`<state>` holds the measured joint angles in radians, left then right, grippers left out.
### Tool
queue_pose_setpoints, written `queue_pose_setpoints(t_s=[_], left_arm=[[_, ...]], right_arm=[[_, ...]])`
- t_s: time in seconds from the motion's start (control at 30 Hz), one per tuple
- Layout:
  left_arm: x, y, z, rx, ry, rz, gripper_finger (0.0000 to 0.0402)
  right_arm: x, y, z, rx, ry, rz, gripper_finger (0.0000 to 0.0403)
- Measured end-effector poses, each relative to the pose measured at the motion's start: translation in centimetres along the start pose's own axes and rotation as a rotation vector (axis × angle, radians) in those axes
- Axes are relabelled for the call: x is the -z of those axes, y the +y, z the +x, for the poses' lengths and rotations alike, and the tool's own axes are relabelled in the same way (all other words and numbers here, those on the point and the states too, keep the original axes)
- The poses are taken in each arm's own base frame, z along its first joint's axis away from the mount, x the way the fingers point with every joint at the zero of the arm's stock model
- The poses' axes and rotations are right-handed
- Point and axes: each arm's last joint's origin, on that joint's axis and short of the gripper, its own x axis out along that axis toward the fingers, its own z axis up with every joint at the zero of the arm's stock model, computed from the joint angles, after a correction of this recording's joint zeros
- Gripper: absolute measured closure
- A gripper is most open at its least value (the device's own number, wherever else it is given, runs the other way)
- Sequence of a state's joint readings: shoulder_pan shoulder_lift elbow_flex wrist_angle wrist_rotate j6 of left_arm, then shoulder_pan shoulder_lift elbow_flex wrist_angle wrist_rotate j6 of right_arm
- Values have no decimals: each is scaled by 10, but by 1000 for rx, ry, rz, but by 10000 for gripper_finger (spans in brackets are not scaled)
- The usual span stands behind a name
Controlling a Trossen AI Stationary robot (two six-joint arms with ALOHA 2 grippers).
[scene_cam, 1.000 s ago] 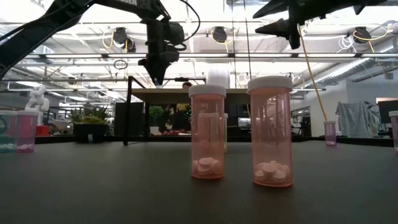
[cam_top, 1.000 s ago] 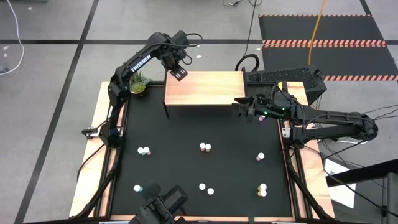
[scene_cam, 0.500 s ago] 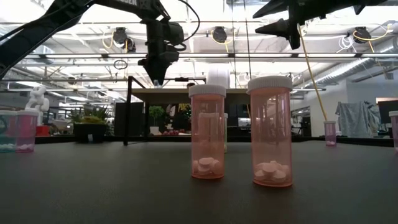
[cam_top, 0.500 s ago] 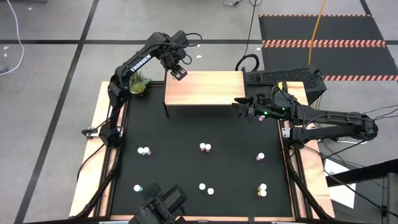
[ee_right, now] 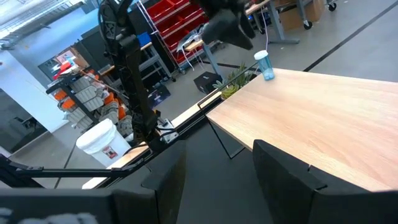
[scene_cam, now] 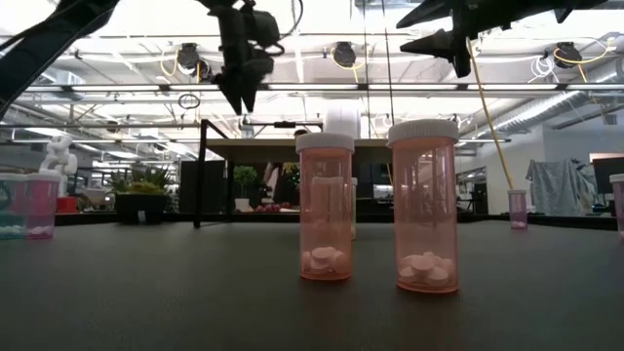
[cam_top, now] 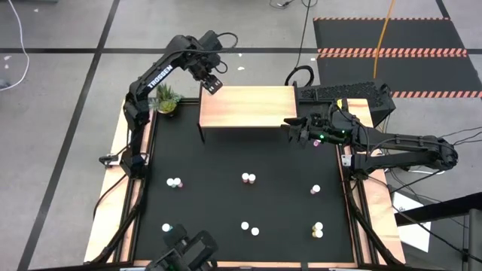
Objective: Pick and place medicine bottles onto shelf by color
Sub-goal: Put the bottom left violet pill bottle on the shelf
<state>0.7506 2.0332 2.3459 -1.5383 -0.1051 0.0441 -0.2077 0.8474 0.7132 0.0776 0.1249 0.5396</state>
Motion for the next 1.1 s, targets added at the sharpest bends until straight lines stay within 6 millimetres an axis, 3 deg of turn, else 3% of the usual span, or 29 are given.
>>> queue_pose_setpoints(t_s=[0.4, 0.73, 0.87, 1.1], left_arm=[[17, 2, -68, -11, -257, 21, 158], [39, 6, -82, -5, -160, 18, 158], [57, 5, -115, 20, -272, 5, 158], [105, 0, -173, 47, -414, -39, 158]], right_arm=[[0, 0, 0, 0, -1, 17, 222], [-1, 3, 0, -23, -14, 26, 222], [1, 6, 0, -33, -5, 24, 222], [3, 7, 0, 3, -23, 32, 222]])
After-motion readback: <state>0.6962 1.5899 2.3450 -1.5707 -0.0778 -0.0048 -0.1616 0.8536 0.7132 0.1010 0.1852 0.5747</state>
